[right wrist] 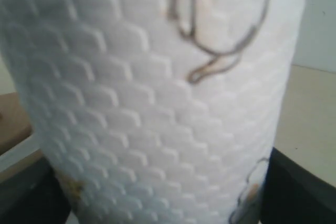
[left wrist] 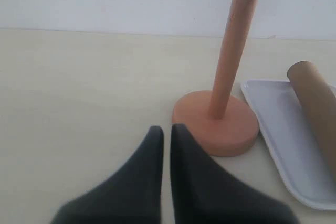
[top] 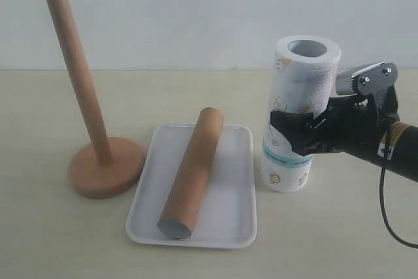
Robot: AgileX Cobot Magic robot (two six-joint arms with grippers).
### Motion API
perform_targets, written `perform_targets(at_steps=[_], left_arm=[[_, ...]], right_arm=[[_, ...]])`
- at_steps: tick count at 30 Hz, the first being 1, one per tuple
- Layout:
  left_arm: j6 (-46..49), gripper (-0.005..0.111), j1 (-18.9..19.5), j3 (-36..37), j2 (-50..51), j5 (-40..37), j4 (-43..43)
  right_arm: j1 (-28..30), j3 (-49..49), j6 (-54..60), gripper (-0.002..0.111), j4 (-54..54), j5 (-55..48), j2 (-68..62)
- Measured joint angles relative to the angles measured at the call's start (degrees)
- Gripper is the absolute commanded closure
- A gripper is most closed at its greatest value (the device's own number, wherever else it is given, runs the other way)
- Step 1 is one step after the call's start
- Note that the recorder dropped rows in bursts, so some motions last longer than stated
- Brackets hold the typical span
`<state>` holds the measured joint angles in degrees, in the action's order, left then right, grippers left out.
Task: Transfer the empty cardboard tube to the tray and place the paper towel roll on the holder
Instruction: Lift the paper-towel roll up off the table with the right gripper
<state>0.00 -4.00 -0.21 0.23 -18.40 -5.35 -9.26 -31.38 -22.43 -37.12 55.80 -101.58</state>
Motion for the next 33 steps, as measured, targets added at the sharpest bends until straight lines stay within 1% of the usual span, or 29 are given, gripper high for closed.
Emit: perform_targets(at_steps=[9,13,18,20,24,29,32,33], left_arm=[[0.00,0.102,0.00,0.00,0.00,0.00,0.00],[0.00,0.102,0.00,0.00,0.00,0.00,0.00],[0.00,0.102,0.00,0.00,0.00,0.00,0.00],[0.00,0.102,0.00,0.00,0.00,0.00,0.00],[0.00,0.102,0.00,0.00,0.00,0.00,0.00],[0.00,0.102,0.00,0.00,0.00,0.00,0.00],[0.00,0.102,0.00,0.00,0.00,0.00,0.00],[0.00,0.102,0.00,0.00,0.00,0.00,0.00]], right_arm=[[0.00,0.00,-0.22,0.108,1.14,-0.23,0.12],[0.00,0.00,-0.56,0.108,1.14,-1.26,2.84],[0.00,-0.91,-2.56,0.108,1.14,-8.10,10.70],[0.00,-1.46,-4.19,0.108,0.33,-11.03,14.47],[0.00,-2.81,-9.04,0.108,-3.15,-13.25,21.34],[-0.13,-6.90,-21.06,0.108,-10.11,-13.37,30.28],[-2.53,-10.57,-23.78,0.108,-14.30,-14.75,34.64],[-4.15,-11.82,-24.21,0.108,-15.29,-15.85,35.73]])
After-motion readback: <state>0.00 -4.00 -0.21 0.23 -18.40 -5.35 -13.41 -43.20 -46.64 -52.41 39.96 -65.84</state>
